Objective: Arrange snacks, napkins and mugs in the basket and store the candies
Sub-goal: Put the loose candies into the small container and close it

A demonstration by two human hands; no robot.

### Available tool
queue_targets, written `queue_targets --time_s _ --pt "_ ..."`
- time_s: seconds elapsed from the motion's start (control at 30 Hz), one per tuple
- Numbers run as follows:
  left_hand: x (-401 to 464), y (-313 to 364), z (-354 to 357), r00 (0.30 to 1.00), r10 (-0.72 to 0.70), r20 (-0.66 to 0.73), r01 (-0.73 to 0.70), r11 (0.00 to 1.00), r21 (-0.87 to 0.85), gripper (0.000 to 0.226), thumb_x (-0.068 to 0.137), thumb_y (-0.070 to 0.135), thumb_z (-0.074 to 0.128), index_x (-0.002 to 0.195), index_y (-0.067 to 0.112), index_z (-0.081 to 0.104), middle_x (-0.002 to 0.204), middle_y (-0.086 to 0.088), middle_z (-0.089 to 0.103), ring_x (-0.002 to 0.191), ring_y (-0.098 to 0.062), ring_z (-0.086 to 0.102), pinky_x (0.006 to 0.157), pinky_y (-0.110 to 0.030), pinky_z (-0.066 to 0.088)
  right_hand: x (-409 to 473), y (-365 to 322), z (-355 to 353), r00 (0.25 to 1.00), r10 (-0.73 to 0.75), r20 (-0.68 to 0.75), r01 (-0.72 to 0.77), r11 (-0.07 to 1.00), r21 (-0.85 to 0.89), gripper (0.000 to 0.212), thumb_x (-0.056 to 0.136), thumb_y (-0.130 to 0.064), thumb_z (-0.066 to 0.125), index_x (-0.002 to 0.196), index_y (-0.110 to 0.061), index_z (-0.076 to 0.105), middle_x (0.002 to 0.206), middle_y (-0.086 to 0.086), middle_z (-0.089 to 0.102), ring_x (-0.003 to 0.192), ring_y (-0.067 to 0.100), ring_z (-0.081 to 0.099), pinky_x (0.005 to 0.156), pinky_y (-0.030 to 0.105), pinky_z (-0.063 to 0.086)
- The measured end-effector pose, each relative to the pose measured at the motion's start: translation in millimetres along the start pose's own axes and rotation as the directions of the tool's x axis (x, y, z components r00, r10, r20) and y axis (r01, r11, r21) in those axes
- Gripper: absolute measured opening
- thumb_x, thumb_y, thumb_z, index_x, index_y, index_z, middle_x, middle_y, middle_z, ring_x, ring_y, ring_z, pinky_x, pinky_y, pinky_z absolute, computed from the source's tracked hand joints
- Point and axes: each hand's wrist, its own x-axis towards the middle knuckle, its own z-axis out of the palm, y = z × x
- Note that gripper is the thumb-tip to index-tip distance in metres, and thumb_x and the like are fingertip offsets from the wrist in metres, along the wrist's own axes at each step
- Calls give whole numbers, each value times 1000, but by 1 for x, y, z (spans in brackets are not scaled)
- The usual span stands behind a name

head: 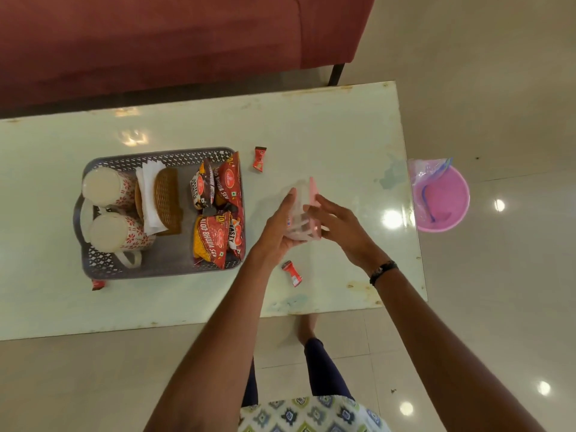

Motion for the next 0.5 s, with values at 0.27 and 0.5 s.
queue_targets --time_s 0.27,0.5 --pt "4 -4 -21 989 -88 115 100 990 -103 88 56 65 74 125 14 56 120 -15 62 108 -29 62 81 -45 57 -7 13 -18 992 8 -122 -2 999 50 34 95 -11 46 128 -8 52 121 12 62 108 29 61 82 34 57" --pt "18 -11 -8 996 -83 31 79 991 108 93 41 57 84 122 21 55 122 -9 56 114 -28 58 91 -54 51 -8 32 -20 984 -17 -175 11 999 -35 36 91 -5 49 127 -7 53 112 8 63 102 27 63 72 25 59"
